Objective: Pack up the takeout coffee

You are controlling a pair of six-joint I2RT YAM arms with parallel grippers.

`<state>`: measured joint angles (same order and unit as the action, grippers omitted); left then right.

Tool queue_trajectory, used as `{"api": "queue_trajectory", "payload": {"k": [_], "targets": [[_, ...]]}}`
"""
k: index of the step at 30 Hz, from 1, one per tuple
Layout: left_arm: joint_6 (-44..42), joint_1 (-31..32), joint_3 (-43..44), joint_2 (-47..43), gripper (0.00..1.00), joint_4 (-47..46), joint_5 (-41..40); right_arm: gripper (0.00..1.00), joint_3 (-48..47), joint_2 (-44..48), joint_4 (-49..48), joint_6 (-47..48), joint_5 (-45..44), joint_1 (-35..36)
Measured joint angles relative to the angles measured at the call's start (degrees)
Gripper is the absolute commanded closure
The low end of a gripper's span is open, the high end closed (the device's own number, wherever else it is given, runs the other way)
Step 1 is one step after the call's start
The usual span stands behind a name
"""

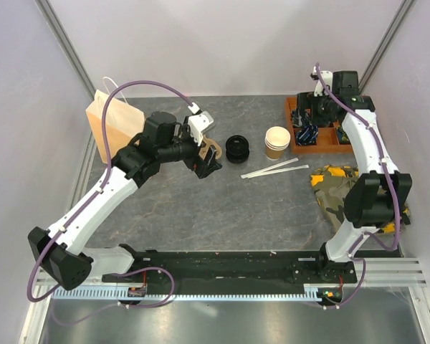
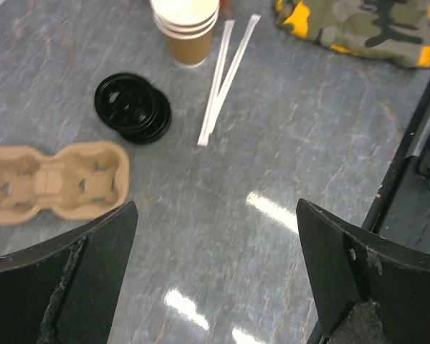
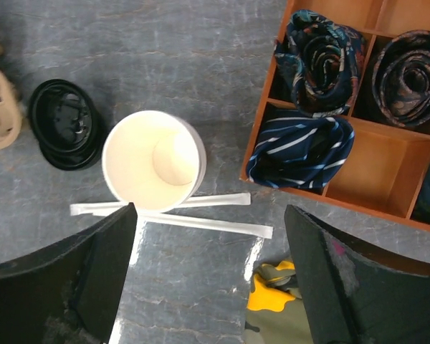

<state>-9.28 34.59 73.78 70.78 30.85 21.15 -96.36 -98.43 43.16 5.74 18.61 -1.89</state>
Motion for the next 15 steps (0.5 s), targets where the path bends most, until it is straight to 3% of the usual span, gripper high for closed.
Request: {"api": "queue_trajectory", "payload": {"k": [2,3,6,15], "targets": [[0.5,0.0,0.0,1.3,0.00,-2.0,2.0,0.21,-1.7,-2.1,0.7,-0.1,-1.5,0.4],[0.9,0.0,0.0,2.2,0.00,-2.9,2.7,0.31,-2.7,-3.4,0.8,-0.2,-2.2,0.7],[1.7,0.0,0.0,4.6,0.00,-4.8,4.1,0.45,-4.9,-6.8,1.3,-0.5,-3.6,1.2],[4.1,0.0,-1.2,6.6,0.00,-8.3,4.7,0.55,-7.4,-13.2,2.8,-1.3,-5.5,4.3]]}}
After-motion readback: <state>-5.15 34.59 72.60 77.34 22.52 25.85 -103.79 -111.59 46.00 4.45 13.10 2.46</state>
